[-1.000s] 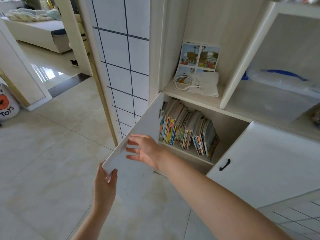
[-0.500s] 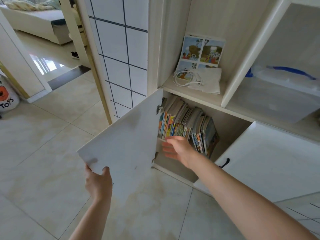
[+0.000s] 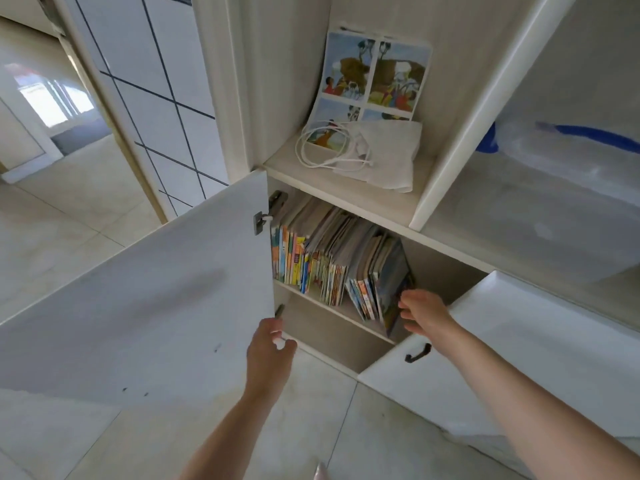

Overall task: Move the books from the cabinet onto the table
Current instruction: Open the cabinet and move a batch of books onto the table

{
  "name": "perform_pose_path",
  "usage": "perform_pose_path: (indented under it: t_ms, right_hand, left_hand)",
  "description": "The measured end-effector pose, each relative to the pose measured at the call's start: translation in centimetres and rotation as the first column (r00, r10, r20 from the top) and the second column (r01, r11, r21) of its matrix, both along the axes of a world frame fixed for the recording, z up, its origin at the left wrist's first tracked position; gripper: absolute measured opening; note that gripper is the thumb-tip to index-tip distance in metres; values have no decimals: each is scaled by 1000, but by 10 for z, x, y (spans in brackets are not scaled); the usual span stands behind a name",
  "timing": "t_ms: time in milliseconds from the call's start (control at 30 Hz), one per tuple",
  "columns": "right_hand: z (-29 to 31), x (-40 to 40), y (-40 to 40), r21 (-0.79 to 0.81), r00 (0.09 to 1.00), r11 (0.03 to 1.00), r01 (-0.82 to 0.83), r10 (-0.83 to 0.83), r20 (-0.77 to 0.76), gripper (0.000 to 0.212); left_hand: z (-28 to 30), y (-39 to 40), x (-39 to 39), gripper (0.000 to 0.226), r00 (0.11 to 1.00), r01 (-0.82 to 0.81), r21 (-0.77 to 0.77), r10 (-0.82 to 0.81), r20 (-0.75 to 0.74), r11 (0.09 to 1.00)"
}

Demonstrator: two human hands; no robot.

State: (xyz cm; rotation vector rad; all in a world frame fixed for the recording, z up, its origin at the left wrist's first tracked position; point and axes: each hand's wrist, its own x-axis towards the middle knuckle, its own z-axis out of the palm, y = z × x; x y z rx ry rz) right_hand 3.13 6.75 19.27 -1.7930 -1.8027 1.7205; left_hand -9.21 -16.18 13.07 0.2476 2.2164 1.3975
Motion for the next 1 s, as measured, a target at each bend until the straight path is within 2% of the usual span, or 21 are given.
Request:
perform_pose_path:
  t_ms: [167,267,400,533,633,800,867,1000]
  right_hand:
    - [-36,-29,56,-15,997,1000,-16,17,73,34]
    - [-57,-51,81,-46,997,999,22,-18,80,43]
    - [-92,-74,104,-74,992,996,41,-32,123,71]
    - [-110,-96,116,-75,974,997,-35,51,223,94]
    - [-121,-108,119,-137,956,989,-56,92,278,105]
    - [-155,-107,126,-199,946,975,-103,158,283,140]
    - [-159,-105,124,-230,966,970,-83,135,220,134]
    - [-149,-103,114,-161,972,981,-105,136,193,108]
  left_hand:
    - [-35,85,1,41,963,268,-116,-266,37,956]
    - [-55,119,-7,43,942,335,-121,-335,24,934]
    - [-76,152,-21,37,952,295,-119,-302,-43,948]
    - [-88,174,-35,31,956,209,-77,-220,-194,975]
    - [-93,189,-39,31,925,228,-32,-226,-307,973]
    - [-94,204,-31,31,886,227,-31,-220,-408,973]
    - [-95,205,-26,37,885,211,-29,-204,-419,977]
    - [-95,213,-9,57,885,157,23,-130,-447,987]
